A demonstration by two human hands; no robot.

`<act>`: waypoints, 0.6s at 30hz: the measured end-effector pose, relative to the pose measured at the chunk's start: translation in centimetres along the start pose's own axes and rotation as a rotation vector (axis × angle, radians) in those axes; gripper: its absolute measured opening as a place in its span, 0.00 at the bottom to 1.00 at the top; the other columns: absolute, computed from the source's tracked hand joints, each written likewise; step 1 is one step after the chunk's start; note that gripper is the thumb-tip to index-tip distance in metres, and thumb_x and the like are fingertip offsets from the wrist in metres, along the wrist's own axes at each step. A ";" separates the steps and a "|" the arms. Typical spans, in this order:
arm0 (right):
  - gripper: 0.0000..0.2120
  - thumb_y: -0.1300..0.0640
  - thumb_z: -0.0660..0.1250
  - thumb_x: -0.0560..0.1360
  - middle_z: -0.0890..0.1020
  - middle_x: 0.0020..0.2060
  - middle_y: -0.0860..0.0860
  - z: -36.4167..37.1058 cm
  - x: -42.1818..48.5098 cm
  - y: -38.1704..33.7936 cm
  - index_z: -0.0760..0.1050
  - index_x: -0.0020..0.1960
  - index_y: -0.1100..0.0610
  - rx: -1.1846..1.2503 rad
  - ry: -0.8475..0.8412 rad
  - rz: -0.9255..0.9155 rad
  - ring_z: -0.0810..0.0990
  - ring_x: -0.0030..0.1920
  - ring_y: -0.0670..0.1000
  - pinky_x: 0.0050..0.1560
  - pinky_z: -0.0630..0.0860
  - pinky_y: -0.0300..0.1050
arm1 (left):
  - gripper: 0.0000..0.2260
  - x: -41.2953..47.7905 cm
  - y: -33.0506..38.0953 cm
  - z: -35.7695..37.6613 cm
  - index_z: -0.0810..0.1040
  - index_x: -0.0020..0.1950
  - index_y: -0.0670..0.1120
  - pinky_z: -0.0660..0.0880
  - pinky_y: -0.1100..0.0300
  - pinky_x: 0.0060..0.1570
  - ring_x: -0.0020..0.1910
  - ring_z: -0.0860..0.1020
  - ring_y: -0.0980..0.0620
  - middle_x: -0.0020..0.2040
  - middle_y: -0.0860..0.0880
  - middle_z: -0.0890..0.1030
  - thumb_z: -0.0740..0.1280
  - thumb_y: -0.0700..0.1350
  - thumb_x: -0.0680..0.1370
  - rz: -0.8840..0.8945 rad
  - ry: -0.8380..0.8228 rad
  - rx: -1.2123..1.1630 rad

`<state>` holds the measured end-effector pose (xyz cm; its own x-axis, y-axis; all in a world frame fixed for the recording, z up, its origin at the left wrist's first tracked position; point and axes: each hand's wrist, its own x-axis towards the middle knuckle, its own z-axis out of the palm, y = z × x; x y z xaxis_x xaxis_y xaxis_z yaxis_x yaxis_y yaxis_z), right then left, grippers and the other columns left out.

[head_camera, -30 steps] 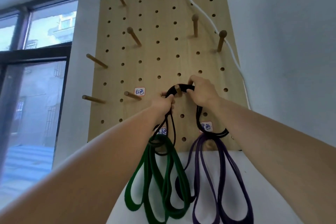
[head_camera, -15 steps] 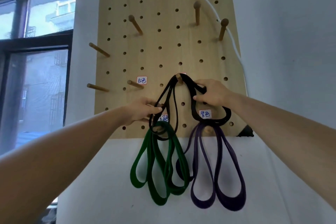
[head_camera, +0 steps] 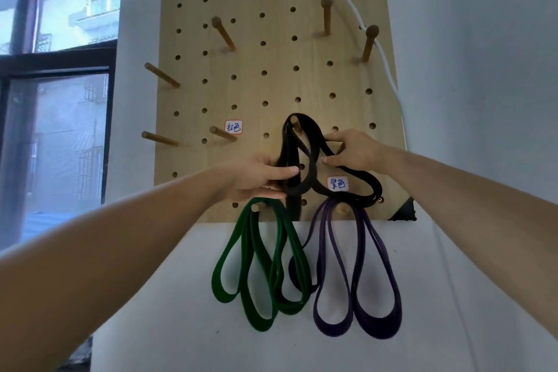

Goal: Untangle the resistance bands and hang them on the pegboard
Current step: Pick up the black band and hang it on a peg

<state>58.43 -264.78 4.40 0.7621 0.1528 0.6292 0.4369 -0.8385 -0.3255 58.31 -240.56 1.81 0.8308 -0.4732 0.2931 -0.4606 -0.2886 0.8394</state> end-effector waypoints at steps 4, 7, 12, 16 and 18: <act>0.26 0.58 0.69 0.80 0.81 0.46 0.46 -0.4 -0.7 1.0 0.69 0.76 0.48 0.033 -0.035 -0.011 0.80 0.45 0.44 0.44 0.73 0.35 | 0.11 2.0 -1.8 2.1 0.79 0.53 0.48 0.81 0.52 0.54 0.53 0.82 0.47 0.53 0.45 0.85 0.71 0.54 0.79 -0.012 0.278 0.452; 0.24 0.56 0.69 0.80 0.81 0.52 0.49 -1.0 -1.2 1.4 0.70 0.75 0.48 0.007 -0.041 -0.012 0.80 0.53 0.50 0.54 0.74 0.41 | 0.08 2.6 -2.9 2.4 0.78 0.50 0.52 0.79 0.49 0.55 0.50 0.80 0.48 0.50 0.48 0.82 0.72 0.54 0.77 0.067 0.528 0.482; 0.29 0.38 0.68 0.77 0.77 0.69 0.48 -1.9 -2.4 2.0 0.70 0.75 0.46 -0.104 -0.146 0.016 0.73 0.70 0.53 0.71 0.69 0.48 | 0.17 1.8 -2.9 2.8 0.75 0.64 0.52 0.73 0.41 0.62 0.56 0.75 0.45 0.59 0.48 0.75 0.58 0.57 0.80 0.203 0.684 0.528; 0.35 0.29 0.68 0.71 0.80 0.63 0.46 -1.2 -3.2 1.4 0.72 0.72 0.45 -0.193 -0.296 -0.017 0.77 0.64 0.50 0.70 0.71 0.51 | 0.27 1.8 -2.6 2.7 0.72 0.72 0.58 0.73 0.43 0.63 0.63 0.72 0.46 0.63 0.49 0.74 0.64 0.68 0.75 0.193 0.712 0.558; 0.35 0.29 0.72 0.68 0.81 0.61 0.46 -0.3 -3.1 1.3 0.73 0.69 0.45 -0.207 -0.304 -0.028 0.78 0.61 0.49 0.68 0.73 0.52 | 0.28 1.7 -2.5 2.8 0.72 0.73 0.55 0.75 0.47 0.59 0.61 0.74 0.47 0.62 0.49 0.77 0.70 0.62 0.75 0.187 0.649 0.559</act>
<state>56.45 -266.49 2.28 0.8719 0.2996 0.3872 0.3774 -0.9151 -0.1417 60.00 -243.02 -1.05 0.6620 -0.0358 0.7487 -0.5512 -0.7001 0.4539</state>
